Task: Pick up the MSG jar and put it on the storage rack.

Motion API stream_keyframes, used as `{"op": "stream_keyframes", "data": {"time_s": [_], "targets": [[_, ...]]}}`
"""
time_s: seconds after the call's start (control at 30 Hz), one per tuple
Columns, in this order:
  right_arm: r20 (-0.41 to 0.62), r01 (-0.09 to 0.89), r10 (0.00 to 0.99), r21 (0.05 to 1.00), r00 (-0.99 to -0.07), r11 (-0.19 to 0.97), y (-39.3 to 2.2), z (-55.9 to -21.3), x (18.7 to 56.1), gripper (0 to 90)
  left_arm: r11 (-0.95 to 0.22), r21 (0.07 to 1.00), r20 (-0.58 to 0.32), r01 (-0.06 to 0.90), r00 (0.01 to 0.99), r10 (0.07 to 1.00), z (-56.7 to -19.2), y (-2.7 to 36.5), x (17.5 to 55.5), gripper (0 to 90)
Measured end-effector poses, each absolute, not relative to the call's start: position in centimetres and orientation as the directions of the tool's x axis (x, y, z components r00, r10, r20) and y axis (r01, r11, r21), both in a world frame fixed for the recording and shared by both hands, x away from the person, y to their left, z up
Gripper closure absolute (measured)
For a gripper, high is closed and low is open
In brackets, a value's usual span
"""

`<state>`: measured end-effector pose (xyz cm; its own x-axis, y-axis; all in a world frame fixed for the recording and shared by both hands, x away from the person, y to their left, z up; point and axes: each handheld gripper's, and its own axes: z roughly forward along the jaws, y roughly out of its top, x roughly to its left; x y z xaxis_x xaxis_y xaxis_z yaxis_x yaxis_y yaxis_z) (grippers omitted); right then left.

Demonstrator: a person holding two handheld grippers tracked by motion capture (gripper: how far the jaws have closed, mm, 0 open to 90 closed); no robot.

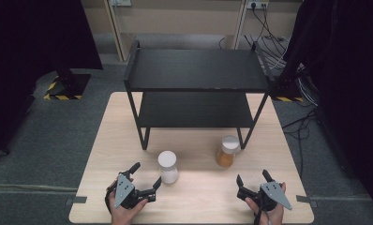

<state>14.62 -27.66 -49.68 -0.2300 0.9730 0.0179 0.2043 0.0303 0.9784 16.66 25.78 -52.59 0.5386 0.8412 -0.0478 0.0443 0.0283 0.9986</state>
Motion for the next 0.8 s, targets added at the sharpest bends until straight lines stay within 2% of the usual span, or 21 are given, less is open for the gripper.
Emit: {"op": "stream_keyframes", "data": {"time_s": [0.6, 0.8], "targets": [[0.017, 0.208, 0.973, 0.978, -0.231, 0.032, -27.7, -49.6, 14.7, 1.2, -0.045, 0.999, 0.020, 0.028, 0.599, 0.801, -51.6, 23.9, 17.3, 3.5], [0.016, 0.209, 0.972, 0.977, -0.233, 0.034, -27.7, -49.6, 14.7, 1.3, -0.041, 0.999, 0.016, 0.028, 0.597, 0.802, -51.3, 23.3, 17.9, 4.1]]}}
